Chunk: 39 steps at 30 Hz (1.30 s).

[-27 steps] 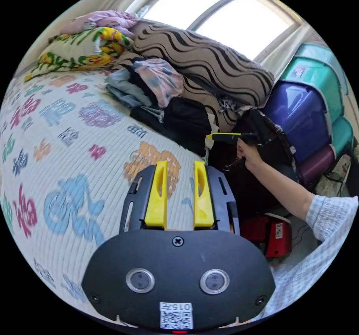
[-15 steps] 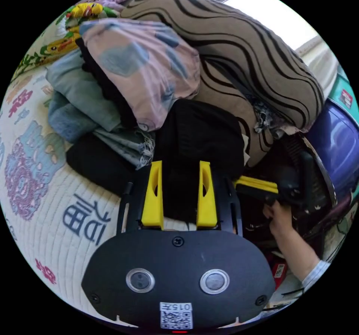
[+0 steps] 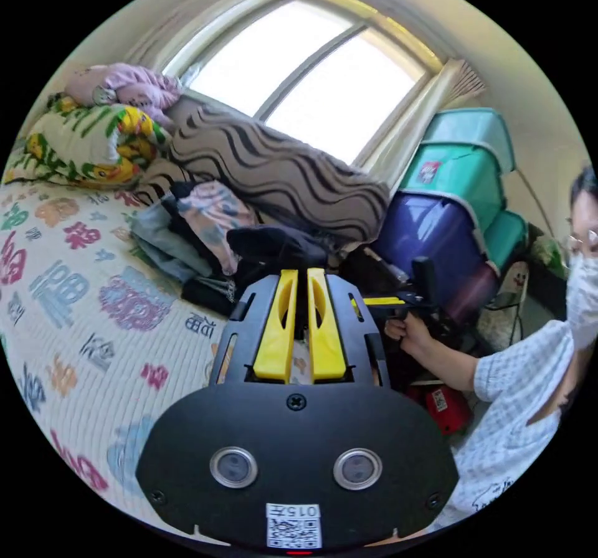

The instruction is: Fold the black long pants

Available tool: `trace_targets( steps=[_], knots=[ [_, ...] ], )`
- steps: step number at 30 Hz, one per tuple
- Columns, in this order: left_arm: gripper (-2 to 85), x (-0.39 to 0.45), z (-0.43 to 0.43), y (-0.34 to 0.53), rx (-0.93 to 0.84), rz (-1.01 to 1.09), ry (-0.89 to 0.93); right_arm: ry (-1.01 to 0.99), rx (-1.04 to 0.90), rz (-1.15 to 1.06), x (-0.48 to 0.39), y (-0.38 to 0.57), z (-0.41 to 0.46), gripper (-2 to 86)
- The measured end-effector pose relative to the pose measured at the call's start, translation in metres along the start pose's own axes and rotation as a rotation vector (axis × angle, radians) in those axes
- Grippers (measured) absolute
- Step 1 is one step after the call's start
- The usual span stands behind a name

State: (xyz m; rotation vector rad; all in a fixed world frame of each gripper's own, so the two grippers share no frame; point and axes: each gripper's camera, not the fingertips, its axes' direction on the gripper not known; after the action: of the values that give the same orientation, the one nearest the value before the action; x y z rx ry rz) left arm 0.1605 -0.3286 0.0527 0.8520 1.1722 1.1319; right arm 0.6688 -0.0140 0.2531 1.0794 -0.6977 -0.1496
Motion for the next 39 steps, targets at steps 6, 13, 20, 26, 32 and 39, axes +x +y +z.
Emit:
trace_targets(
  steps=[6, 13, 20, 26, 32, 39],
  knots=[
    [0.9, 0.080, -0.218, 0.129, 0.036, -0.124, -0.517, -0.215, -0.168, -0.102, -0.109, 0.042, 0.032, -0.9],
    [0.8, 0.112, -0.346, 0.309, 0.108, -0.632, -0.604, -0.186, -0.296, -0.019, -0.150, 0.109, 0.047, -0.8],
    [0.6, 0.170, -0.384, 0.295, 0.324, -0.505, -0.436, -0.159, -0.289, 0.058, -0.138, 0.122, 0.016, 1.9],
    [0.5, 0.256, -0.423, 0.212, 0.436, -0.141, -0.455, -0.136, -0.249, 0.085, -0.114, 0.110, -0.010, 4.8],
    [0.5, 0.321, -0.525, 0.228, 0.677, -0.138, -0.801, -0.088, -0.239, 0.141, -0.057, 0.089, -0.027, 5.1],
    [0.7, 0.327, -0.578, 0.285, 0.428, -0.433, -1.101, -0.226, -0.283, 0.506, 0.083, 0.042, 0.022, 8.4]
  ],
)
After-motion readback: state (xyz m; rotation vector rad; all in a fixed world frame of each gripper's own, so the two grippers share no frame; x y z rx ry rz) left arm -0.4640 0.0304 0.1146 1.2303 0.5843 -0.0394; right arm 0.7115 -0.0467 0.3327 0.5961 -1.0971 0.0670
